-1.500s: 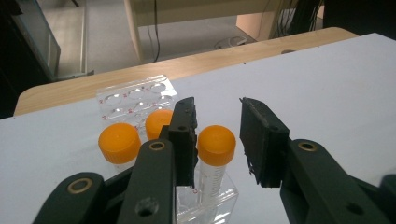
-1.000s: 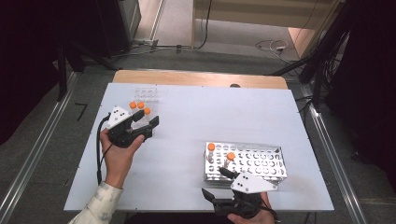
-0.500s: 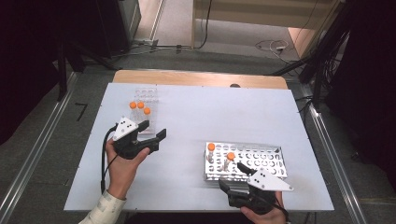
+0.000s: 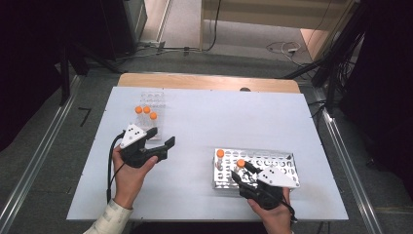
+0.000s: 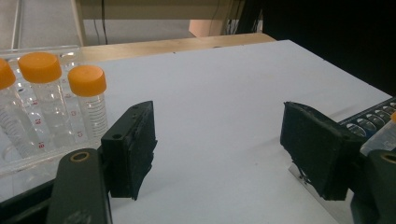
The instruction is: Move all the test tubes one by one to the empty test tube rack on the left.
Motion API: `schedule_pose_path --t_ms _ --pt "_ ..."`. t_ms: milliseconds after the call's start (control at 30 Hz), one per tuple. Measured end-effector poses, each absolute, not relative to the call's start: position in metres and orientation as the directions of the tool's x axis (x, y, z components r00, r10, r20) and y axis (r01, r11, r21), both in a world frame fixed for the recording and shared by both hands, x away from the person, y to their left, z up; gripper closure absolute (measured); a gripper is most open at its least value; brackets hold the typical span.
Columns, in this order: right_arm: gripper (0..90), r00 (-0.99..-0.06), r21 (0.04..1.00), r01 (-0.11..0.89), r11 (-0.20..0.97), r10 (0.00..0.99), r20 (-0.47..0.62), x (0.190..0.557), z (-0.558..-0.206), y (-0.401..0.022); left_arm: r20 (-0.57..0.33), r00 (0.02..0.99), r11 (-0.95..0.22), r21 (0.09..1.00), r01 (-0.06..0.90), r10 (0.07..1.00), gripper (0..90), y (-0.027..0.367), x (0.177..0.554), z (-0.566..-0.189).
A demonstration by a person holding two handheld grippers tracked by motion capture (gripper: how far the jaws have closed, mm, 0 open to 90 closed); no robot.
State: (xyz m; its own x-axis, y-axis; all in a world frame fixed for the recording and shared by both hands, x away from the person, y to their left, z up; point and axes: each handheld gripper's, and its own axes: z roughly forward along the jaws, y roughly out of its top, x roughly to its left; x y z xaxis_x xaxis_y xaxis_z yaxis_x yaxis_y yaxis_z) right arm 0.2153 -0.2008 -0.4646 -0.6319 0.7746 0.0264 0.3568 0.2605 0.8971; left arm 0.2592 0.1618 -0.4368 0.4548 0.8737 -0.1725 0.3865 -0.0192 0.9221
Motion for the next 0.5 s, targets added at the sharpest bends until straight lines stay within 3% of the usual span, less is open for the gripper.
schedule_pose_path --t_ms 167,500 --pt "58.1 -0.630 0.898 0.369 0.240 0.775 0.053 0.2226 -0.4665 -0.2029 -0.174 0.457 -0.019 0.922 0.387 0.873 27.1 0.1614 0.2584 -0.4365" --pt "69.7 -0.640 0.899 0.358 0.254 0.767 0.038 0.2226 -0.4690 -0.2004 -0.172 0.461 -0.024 0.921 0.389 0.871 27.1 0.1601 0.2580 -0.4375"
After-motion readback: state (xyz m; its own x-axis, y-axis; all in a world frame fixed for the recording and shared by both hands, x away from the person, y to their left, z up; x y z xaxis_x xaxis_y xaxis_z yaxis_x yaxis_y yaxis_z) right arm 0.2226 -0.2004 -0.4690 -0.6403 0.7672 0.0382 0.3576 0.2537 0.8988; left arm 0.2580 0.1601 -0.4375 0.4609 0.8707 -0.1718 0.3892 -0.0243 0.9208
